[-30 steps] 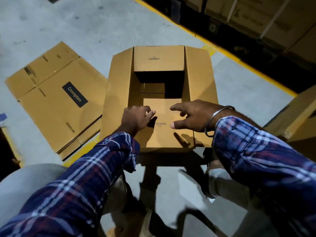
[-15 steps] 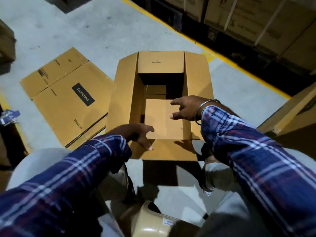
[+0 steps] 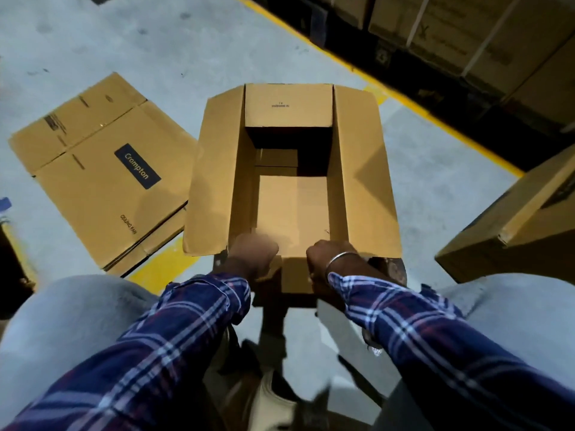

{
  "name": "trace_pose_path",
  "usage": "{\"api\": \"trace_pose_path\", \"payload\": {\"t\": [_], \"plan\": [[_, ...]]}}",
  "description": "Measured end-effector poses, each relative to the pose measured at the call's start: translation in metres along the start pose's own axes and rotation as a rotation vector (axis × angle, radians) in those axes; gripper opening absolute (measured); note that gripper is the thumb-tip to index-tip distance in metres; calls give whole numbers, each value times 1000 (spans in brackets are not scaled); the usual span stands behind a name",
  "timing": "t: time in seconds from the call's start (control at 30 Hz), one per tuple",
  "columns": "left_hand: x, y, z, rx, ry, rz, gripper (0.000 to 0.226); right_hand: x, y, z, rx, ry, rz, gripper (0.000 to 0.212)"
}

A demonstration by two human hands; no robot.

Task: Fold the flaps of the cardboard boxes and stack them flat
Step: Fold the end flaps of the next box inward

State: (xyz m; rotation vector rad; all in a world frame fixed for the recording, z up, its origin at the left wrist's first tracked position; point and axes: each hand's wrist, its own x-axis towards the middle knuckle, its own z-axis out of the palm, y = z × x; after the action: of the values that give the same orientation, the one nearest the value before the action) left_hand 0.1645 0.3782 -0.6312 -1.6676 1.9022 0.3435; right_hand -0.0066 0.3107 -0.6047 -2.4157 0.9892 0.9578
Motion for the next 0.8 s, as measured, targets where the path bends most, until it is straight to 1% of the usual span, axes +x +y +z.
{"api": "trace_pose_path", "payload": {"t": [0.13, 0.37, 0.47, 0.53, 0.6, 0.7, 0.8], "plan": [[6, 4, -2, 21, 5, -6, 26, 18, 2, 19, -64, 90, 26, 31], [7, 4, -14, -4, -37, -13, 26, 27, 0, 23, -80, 128, 46, 31], [5, -1, -29, -60, -112, 11, 27, 24, 2, 23, -52, 105, 56, 33], [3, -8, -46, -80, -149, 28, 32, 18, 0, 24, -37, 115, 45, 35], [-4, -20, -70, -108, -108, 31, 41, 14, -2, 25, -17, 148, 22, 35], [-28, -41, -111, -237, 60, 30, 54, 12, -10, 27, -2, 175, -17, 36], [-58, -57, -137, -320, 185, 55, 56, 12, -15, 27, 14, 160, -22, 34]]}}
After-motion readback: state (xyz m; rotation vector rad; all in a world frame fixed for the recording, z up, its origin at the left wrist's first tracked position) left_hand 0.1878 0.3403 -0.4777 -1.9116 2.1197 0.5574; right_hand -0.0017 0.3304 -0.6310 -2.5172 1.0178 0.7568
